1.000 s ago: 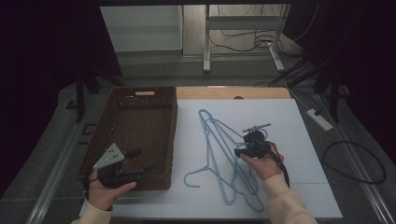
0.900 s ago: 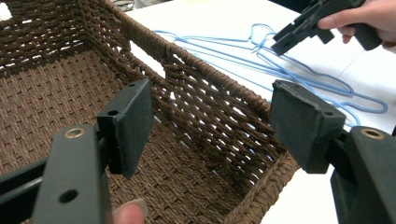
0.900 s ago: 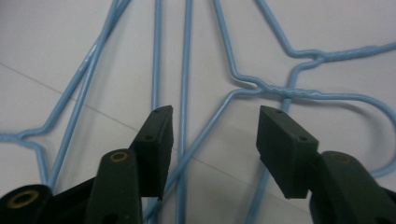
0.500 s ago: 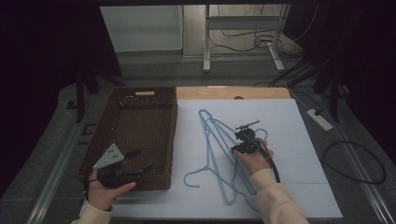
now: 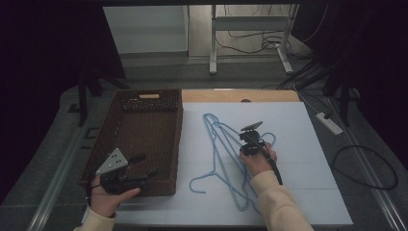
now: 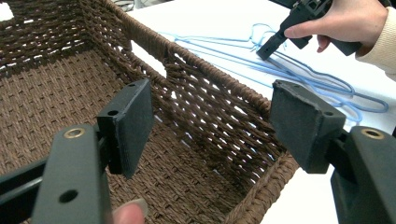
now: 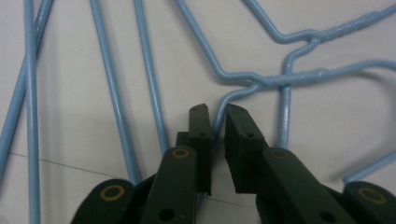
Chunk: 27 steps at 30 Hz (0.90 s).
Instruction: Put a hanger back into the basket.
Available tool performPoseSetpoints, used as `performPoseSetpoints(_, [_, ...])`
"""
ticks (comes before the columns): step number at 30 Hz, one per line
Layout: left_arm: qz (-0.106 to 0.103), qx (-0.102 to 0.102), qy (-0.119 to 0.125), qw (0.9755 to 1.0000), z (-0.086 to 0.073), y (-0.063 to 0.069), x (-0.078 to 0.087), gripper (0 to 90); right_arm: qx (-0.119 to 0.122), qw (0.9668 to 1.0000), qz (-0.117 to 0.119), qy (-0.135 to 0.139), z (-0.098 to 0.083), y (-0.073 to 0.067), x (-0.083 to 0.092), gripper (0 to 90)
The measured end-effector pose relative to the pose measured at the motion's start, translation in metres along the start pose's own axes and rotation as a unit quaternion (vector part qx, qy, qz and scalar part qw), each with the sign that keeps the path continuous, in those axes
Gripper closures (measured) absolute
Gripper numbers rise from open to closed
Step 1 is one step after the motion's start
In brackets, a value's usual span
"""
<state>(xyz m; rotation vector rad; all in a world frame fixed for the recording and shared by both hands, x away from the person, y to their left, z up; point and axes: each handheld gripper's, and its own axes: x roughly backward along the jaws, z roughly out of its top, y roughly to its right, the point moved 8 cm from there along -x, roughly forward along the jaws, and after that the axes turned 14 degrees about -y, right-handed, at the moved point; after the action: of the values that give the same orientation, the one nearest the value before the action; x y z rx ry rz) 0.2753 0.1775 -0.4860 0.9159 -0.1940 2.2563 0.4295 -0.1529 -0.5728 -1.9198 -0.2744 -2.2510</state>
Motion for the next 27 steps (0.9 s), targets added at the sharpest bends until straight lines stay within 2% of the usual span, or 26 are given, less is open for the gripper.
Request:
performPoseSetpoints(4, [0.000,0.000,0.000,1.0000,0.000,0.000,0.000,30.6,-0.008,1.0000,-0.001,-0.004,0.000,0.001,0.000,87.6])
performPoseSetpoints(11, [0.001,0.000,0.000,1.0000,0.000,-0.001,0.000,30.6,-0.004,1.0000,0.005,0.001,-0.002,0.004,0.005,87.7])
performPoseSetpoints(12, [0.002,0.000,-0.001,1.0000,0.000,-0.001,-0.001,30.6,0.007,0.9999,0.005,0.007,-0.004,0.005,0.008,87.8])
performPoseSetpoints(13, [0.002,0.000,-0.001,1.0000,0.000,-0.001,-0.001,30.6,0.007,0.9999,0.005,0.007,-0.004,0.005,0.008,87.8])
performPoseSetpoints(14, [0.001,0.000,-0.001,1.0000,0.000,-0.001,-0.001,30.6,0.022,0.9997,0.011,0.008,-0.006,0.006,0.012,87.9])
performPoseSetpoints(16, [0.002,0.000,0.000,1.0000,0.000,-0.001,0.000,30.6,0.027,0.9995,0.012,0.008,-0.007,0.006,0.014,87.9])
performPoseSetpoints(19, [0.003,0.001,0.001,1.0000,0.000,-0.001,0.001,30.6,0.062,0.9976,0.022,0.020,-0.014,0.007,0.022,88.0])
performPoseSetpoints(22, [0.004,0.001,0.002,1.0000,0.000,-0.001,0.001,30.7,0.088,0.9946,0.043,0.034,-0.020,0.009,0.029,88.0])
performPoseSetpoints(23, [0.004,0.001,0.002,1.0000,0.000,-0.001,0.001,30.6,0.106,0.9918,0.054,0.047,-0.024,0.011,0.034,88.0])
performPoseSetpoints(25, [0.004,0.000,0.001,1.0000,0.001,-0.001,0.001,30.7,0.115,0.9893,0.068,0.057,-0.028,0.012,0.039,88.0])
performPoseSetpoints(26, [0.004,0.000,0.001,1.0000,0.001,-0.001,0.001,30.7,0.115,0.9893,0.068,0.057,-0.028,0.012,0.039,88.0])
performPoseSetpoints(27, [0.005,-0.001,0.001,1.0000,0.001,0.000,0.001,30.7,0.127,0.9869,0.075,0.065,-0.030,0.012,0.042,88.0])
